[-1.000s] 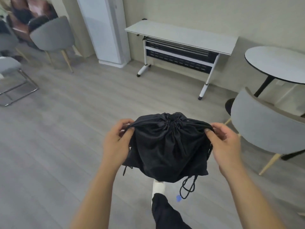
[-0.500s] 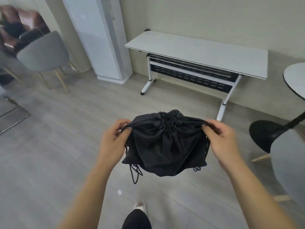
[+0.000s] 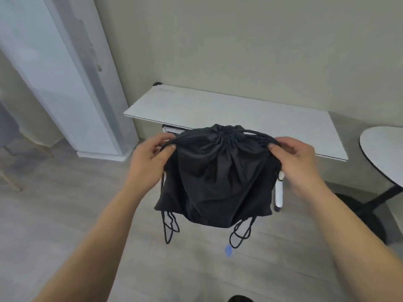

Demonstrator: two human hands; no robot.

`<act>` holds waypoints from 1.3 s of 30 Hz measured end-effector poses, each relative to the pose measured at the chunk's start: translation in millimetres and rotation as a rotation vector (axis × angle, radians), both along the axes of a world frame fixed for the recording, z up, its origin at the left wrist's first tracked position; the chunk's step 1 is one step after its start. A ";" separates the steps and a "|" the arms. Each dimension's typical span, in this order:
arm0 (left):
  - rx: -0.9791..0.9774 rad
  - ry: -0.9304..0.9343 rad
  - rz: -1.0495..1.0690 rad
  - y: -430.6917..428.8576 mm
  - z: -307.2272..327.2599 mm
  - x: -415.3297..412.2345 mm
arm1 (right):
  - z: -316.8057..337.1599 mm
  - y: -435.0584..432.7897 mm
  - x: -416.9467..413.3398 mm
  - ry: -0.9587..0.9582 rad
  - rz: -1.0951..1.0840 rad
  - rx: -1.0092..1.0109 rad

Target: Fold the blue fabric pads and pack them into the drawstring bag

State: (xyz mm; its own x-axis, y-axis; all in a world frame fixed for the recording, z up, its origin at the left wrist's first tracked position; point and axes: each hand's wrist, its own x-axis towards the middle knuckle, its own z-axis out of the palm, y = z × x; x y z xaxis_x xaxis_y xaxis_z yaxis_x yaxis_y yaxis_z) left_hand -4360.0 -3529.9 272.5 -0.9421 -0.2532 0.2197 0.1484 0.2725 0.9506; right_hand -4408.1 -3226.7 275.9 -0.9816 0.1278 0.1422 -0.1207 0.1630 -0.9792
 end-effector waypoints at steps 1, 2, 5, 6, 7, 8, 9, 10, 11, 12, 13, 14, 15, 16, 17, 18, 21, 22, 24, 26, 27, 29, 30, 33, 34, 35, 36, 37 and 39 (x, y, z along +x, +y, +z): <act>-0.022 0.013 -0.017 -6.0 8.6 -32.2 | 6.7 -3.8 -25.8 0.010 -0.019 -0.011; -0.036 0.022 -0.036 -11.9 15.9 -65.1 | 13.5 -7.4 -52.0 0.022 -0.030 -0.021; -0.048 0.059 -0.088 -27.9 33.4 -161.6 | 31.7 -16.6 -134.0 0.103 -0.034 -0.020; -0.044 0.077 -0.096 -31.3 39.9 -191.5 | 37.7 -19.1 -162.0 0.129 -0.034 -0.017; -0.047 0.097 -0.101 -33.1 48.3 -220.1 | 43.8 -21.1 -189.8 0.149 -0.042 -0.020; -0.047 0.118 -0.104 -33.3 58.5 -248.5 | 52.1 -22.4 -217.3 0.168 -0.052 -0.021; -0.038 0.134 -0.105 -32.8 69.6 -276.9 | 61.6 -23.5 -244.5 0.189 -0.057 -0.021; -0.033 0.146 -0.105 -32.7 80.6 -305.0 | 71.7 -24.7 -270.9 0.210 -0.059 -0.022; -0.036 0.150 -0.113 -32.7 90.8 -332.4 | 81.1 -25.5 -296.2 0.230 -0.066 -0.025; -0.037 0.153 -0.131 -32.3 101.1 -359.2 | 90.0 -26.6 -321.8 0.250 -0.074 -0.027; -0.031 0.152 -0.148 -33.0 110.5 -386.6 | 97.7 -28.3 -348.6 0.263 -0.083 -0.025; -0.022 0.144 -0.159 -34.0 118.2 -414.2 | 105.0 -30.9 -374.8 0.267 -0.091 -0.021; -0.015 0.130 -0.165 -34.7 123.0 -441.7 | 110.1 -34.0 -400.9 0.262 -0.101 -0.018; -0.015 0.121 -0.169 -35.9 125.1 -468.8 | 114.0 -37.5 -425.9 0.255 -0.107 -0.014; -0.012 0.121 -0.178 -37.3 125.5 -495.6 | 116.0 -41.7 -450.4 0.244 -0.113 -0.008; -0.008 0.120 -0.189 -39.4 123.1 -523.5 | 115.1 -45.2 -475.0 0.231 -0.120 -0.001; 0.010 0.067 -0.180 -44.7 98.7 -606.5 | 93.6 -48.6 -542.3 0.173 -0.151 0.021; 0.006 0.037 -0.179 -45.3 84.9 -632.6 | 80.8 -49.1 -563.4 0.147 -0.161 0.028; -0.004 -0.042 -0.195 -45.0 47.5 -678.9 | 47.7 -51.8 -601.8 0.063 -0.186 0.045; 0.004 -0.147 -0.217 -45.0 4.6 -715.4 | 7.6 -56.9 -635.5 -0.044 -0.218 0.062; 0.004 -0.207 -0.234 -45.5 -16.7 -730.4 | -14.8 -58.8 -651.0 -0.106 -0.237 0.074; -0.017 -0.310 -0.271 -46.1 -55.8 -755.8 | -60.5 -58.5 -677.5 -0.228 -0.273 0.102; -0.032 -0.343 -0.285 -45.9 -73.7 -767.4 | -82.4 -57.3 -688.8 -0.285 -0.290 0.101; -0.060 -0.399 -0.318 -45.1 -107.2 -797.9 | -125.7 -59.4 -708.1 -0.376 -0.351 0.141; -0.062 -0.402 -0.330 -43.5 -115.7 -808.5 | -133.2 -61.4 -712.9 -0.373 -0.375 0.181; -0.088 -0.412 -0.339 -42.4 -122.8 -817.2 | -136.1 -63.9 -715.7 -0.372 -0.399 0.219; -0.116 -0.403 -0.340 -39.9 -126.9 -824.1 | -139.8 -64.3 -719.2 -0.374 -0.418 0.214; -0.159 -0.401 -0.347 -39.1 -130.1 -828.5 | -138.3 -65.9 -719.0 -0.395 -0.429 0.199; -0.196 -0.392 -0.362 -38.3 -133.4 -837.6 | -139.7 -62.7 -719.6 -0.426 -0.437 0.153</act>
